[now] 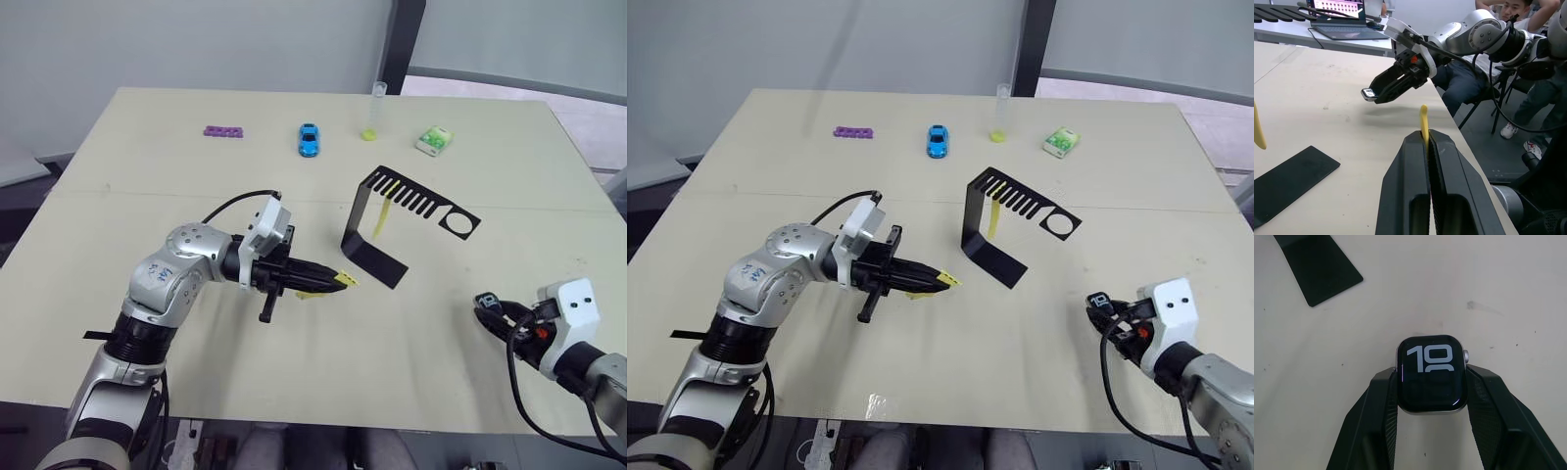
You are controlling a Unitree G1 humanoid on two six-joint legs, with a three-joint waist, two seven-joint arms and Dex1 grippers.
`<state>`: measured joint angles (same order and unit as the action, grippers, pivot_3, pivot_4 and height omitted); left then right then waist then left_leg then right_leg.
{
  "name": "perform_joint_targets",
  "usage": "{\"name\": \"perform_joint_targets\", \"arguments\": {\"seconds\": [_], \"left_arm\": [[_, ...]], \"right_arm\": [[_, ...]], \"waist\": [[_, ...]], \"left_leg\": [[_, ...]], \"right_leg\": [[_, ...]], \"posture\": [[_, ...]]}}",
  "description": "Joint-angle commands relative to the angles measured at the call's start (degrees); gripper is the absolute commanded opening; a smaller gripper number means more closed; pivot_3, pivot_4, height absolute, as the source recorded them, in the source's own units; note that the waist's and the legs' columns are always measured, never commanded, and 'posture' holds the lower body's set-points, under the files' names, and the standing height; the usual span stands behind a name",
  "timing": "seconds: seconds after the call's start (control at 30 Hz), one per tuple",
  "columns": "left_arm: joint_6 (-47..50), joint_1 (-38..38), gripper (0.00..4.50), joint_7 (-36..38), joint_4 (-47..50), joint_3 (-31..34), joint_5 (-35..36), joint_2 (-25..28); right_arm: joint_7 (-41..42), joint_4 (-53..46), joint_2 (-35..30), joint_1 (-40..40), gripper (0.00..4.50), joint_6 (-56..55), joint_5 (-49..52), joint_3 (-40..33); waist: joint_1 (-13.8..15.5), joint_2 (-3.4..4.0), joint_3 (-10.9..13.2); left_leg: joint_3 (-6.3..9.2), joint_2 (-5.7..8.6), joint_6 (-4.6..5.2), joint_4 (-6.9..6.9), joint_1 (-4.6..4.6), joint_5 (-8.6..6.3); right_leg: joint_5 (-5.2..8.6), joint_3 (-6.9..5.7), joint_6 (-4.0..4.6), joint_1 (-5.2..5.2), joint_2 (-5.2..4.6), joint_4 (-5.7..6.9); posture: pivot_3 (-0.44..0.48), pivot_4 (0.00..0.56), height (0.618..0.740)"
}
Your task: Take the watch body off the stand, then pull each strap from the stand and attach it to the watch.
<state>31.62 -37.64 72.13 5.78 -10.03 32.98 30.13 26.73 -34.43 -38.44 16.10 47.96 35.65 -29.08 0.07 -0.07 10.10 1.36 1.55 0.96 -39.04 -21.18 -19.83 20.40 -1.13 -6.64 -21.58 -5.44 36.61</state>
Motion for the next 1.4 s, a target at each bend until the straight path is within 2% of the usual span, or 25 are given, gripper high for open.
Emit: {"name": "perform_joint_targets", "arguments": {"seconds": [0.03, 0.23, 0.37, 0.63, 0.7, 0.77, 0.83, 0.97, 1.1, 1.4], "left_arm": [[-1.38, -0.82, 0.00, 0.74, 0.30, 0.34, -0.31, -0.14], [-1.91, -0.47, 0.00, 0.91, 0.22, 0.25, -0.98, -0.21], [-1.81, -0.13, 0.00, 0.80, 0.33, 0.26, -1.13, -0.30], [-2.20, 0.44, 0.00, 1.02, 0.34, 0.61, -1.39, 0.05], [-2.37, 0.59, 0.00, 1.15, 0.26, 0.76, -1.41, 0.24], [-2.53, 0.65, 0.00, 1.23, 0.16, 0.87, -1.43, 0.38], [-2.64, 0.53, 0.00, 1.36, -0.09, 0.98, -1.45, 0.49], [-2.92, 0.10, 0.00, 1.66, -0.85, 1.03, -1.62, 0.49], [-3.20, -0.37, 0.00, 1.90, -1.48, 0.83, -1.75, 0.34], [-2.86, -0.91, 0.00, 1.43, -1.52, 0.66, -1.83, -0.07]], "right_arm": [[0.69, -1.06, -0.45, 0.19, 1.50, 0.03, 0.69, -1.08], [1.12, 1.04, -0.95, 0.33, 1.50, -1.88, -1.76, 0.02], [1.08, 7.24, -1.07, -0.30, 1.50, -5.96, -6.24, 2.40], [2.33, 11.45, -0.20, -0.57, 1.50, -8.72, -7.20, 3.88], [2.91, 11.81, -0.08, 0.32, 2.54, -10.77, -8.05, 3.69], [3.64, 11.83, 0.55, 1.62, 3.32, -13.90, -8.85, 3.10], [4.04, 11.67, 2.12, 2.60, 4.31, -16.34, -8.57, 2.48], [2.51, 12.51, 6.68, 3.45, 4.41, -20.07, -7.91, 0.97], [-0.11, 11.75, 10.85, 2.51, 4.41, -18.17, -4.93, -0.50], [-3.93, 10.31, 13.24, 2.46, 4.41, -17.56, -6.85, 0.99]], "waist": [[0.01, 0.00, 0.00], [0.02, 0.00, 0.00], [-0.01, 0.00, 0.00], [-0.15, 0.00, 0.00], [-0.11, 0.00, 0.00], [-0.06, 0.00, 0.00], [-0.04, 0.00, 0.00], [-0.09, 0.00, 0.00], [-0.10, 0.00, 0.00], [-0.09, 0.01, 0.00]], "left_leg": [[0.00, 0.00, 0.00, 0.00, -0.01, 0.00], [0.00, 0.00, 0.00, 0.00, 0.00, 0.00], [0.00, 0.00, 0.00, 0.00, 0.00, 0.00], [0.00, 0.00, 0.00, -0.03, 0.02, 0.00], [-0.01, 0.00, 0.00, -0.03, 0.02, 0.00], [-0.01, 0.00, 0.00, -0.03, 0.02, 0.00], [0.00, 0.00, 0.00, -0.02, 0.02, 0.00], [-0.01, 0.00, 0.00, -0.02, 0.02, 0.00], [-0.01, 0.00, -0.01, -0.03, 0.02, 0.00], [-0.01, 0.00, -0.01, -0.03, 0.03, 0.00]], "right_leg": [[0.00, 0.00, 0.00, 0.00, 0.00, -0.01], [0.00, -0.01, -0.01, 0.00, 0.00, -0.02], [0.00, 0.00, 0.00, 0.00, 0.01, -0.02], [0.00, 0.00, -0.01, 0.00, 0.01, 0.02], [0.00, 0.00, -0.01, 0.01, 0.01, 0.01], [0.00, 0.00, 0.00, 0.01, 0.01, 0.02], [0.00, -0.01, -0.01, 0.01, 0.01, 0.01], [0.00, -0.01, 0.00, 0.01, 0.01, 0.02], [0.00, -0.01, 0.00, 0.00, 0.01, 0.04], [0.00, 0.01, -0.01, 0.00, 0.00, 0.04]], "posture": [[0.000, 0.150, 0.740], [0.000, 0.150, 0.740], [0.000, 0.150, 0.740], [0.000, 0.150, 0.740], [0.000, 0.150, 0.740], [0.000, 0.150, 0.740], [0.000, 0.150, 0.740], [0.000, 0.150, 0.740], [0.000, 0.150, 0.740], [0.000, 0.150, 0.740]]}}
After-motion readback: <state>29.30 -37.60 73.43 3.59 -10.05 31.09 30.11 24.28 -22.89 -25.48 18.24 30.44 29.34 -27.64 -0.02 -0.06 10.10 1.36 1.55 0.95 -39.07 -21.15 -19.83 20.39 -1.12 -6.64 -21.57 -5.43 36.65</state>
